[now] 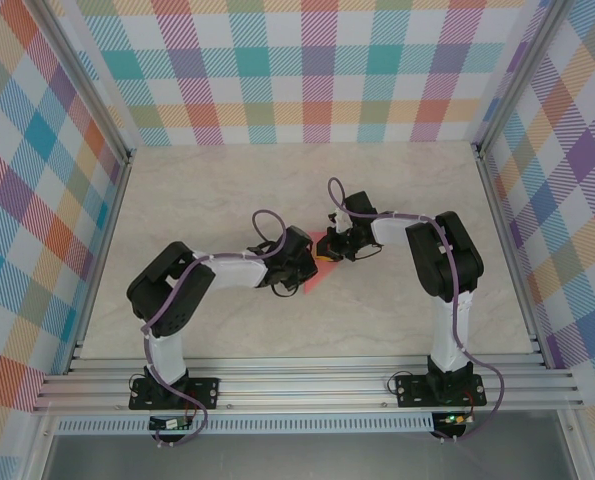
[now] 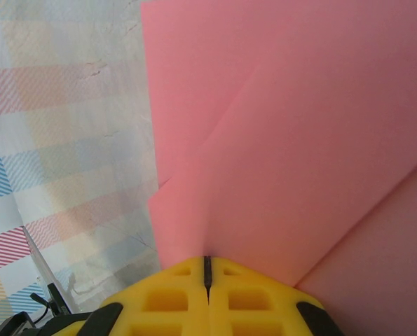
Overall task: Fold a paper plane with a square sheet of paper (pick it up from the middle)
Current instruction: Fourth fold the wing at the center of the table.
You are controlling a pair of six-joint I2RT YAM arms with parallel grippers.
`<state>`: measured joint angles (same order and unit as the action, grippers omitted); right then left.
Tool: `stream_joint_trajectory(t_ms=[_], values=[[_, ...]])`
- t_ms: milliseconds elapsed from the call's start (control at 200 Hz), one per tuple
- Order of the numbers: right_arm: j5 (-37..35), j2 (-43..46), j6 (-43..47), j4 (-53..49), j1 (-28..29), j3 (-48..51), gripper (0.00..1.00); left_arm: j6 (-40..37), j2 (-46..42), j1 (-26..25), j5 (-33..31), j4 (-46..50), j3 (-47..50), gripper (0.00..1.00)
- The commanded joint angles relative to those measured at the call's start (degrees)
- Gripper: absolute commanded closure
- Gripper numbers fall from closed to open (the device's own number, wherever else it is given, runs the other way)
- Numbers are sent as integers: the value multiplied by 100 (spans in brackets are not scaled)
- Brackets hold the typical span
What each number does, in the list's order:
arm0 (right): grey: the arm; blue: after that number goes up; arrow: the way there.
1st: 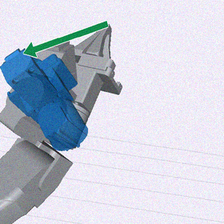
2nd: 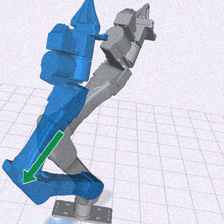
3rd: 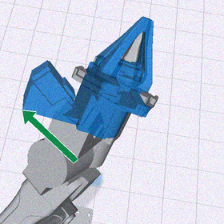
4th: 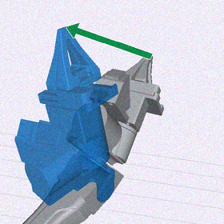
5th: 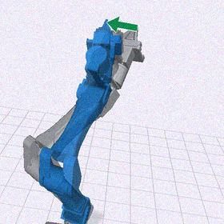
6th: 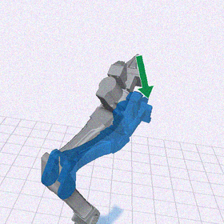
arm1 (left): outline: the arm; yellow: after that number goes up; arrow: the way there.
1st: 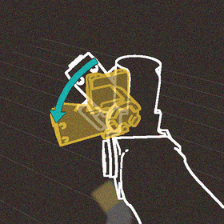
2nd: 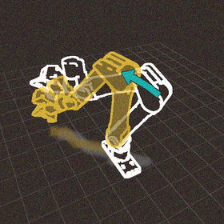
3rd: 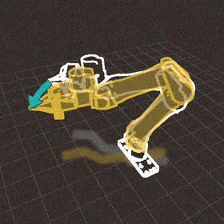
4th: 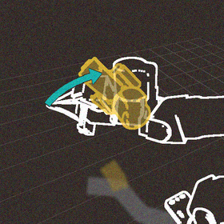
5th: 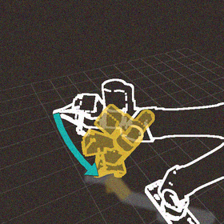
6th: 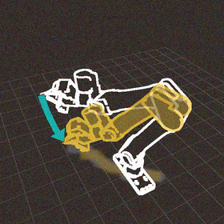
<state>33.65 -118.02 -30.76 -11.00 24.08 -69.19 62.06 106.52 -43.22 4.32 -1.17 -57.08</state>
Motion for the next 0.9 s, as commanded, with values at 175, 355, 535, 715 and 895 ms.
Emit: stream_joint_trajectory(t_ms=[175,355,535,715,895], values=[[-704,-319,149,-531,19,99,95,-471,-519,-70,-287,570,-125,100],[-718,-317,132,-525,18,107,95,-538,-669,-162,-209,627,-346,100],[-719,-315,131,-530,18,107,95,-357,-436,-244,95,470,-357,100],[-708,-322,148,-532,14,99,95,-174,-217,-272,-9,329,-182,100],[-705,-321,155,-560,14,90,95,-58,-53,-263,24,149,64,100]])
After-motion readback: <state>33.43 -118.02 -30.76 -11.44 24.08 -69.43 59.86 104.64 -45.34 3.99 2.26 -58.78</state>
